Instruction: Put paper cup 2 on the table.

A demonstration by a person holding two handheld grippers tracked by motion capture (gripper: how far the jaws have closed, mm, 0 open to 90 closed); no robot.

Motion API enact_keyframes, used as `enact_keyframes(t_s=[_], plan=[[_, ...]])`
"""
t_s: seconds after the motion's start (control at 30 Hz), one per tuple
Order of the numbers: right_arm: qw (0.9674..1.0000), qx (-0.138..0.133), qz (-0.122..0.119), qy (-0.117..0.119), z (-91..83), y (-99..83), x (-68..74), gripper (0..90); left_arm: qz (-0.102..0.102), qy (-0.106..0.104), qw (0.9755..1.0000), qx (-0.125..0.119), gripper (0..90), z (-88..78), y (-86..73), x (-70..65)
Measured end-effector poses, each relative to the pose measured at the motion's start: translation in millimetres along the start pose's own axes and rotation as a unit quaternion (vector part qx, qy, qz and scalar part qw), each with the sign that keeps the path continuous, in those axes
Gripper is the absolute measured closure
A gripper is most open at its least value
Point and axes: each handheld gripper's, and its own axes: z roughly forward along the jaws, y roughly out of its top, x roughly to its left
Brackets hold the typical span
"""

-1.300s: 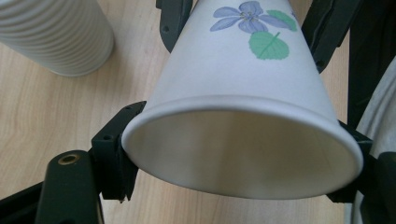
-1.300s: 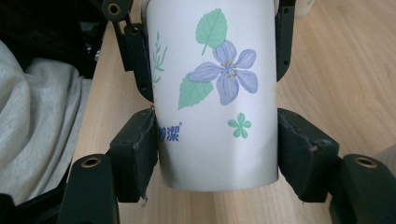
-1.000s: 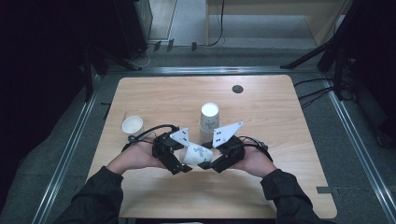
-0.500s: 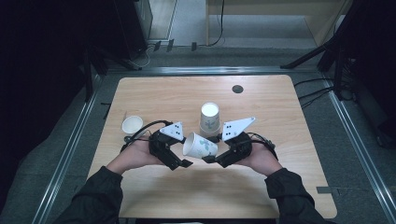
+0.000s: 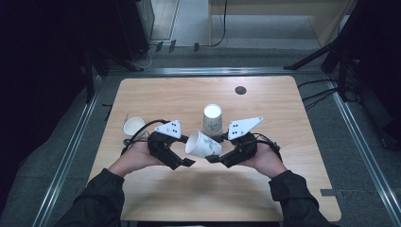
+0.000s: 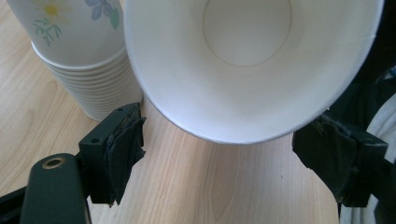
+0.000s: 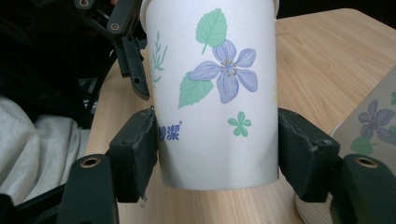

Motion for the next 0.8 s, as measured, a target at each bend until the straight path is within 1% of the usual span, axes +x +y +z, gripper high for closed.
enact_keyframes(t_s=[0.2,0.3,0.43,0.63,0.67,0.7,0.77,0.8], plan=[[0.9999,-0.011,0.003,0.006,-1.0,1.2,-0.5,34.4,-0.006,-0.004,0.9998,-0.021,16.7,-1.7,0.6,0.7],[0.9998,-0.015,0.005,0.008,-0.8,1.6,-0.5,34.3,-0.013,-0.014,0.9993,-0.032,16.8,-2.0,1.1,1.1],[0.9998,-0.016,0.003,0.01,0.2,1.9,0.7,34.3,-0.01,-0.009,0.9986,-0.05,16.9,-1.6,3.2,-1.5],[0.9996,-0.022,0.004,0.017,0.9,2.0,0.6,34.3,-0.018,-0.019,0.9962,-0.084,17.1,-4.8,4.7,-2.4],[0.9996,-0.024,0.004,0.018,1.2,1.8,0.7,34.3,-0.02,-0.021,0.9957,-0.088,17.1,-5.2,4.8,-2.2],[0.9995,-0.024,0.006,0.019,1.6,1.7,0.9,34.4,-0.021,-0.018,0.9954,-0.092,17.1,-5.6,4.9,-2.5],[0.9995,-0.024,0.004,0.019,2.7,1.7,1.2,34.3,-0.024,-0.025,0.9948,-0.096,17.5,-5.7,5.2,-2.1],[0.9995,-0.022,0.005,0.022,3.4,1.7,1.6,34.3,-0.024,-0.022,0.9946,-0.098,17.5,-5.8,5.3,-2.3]])
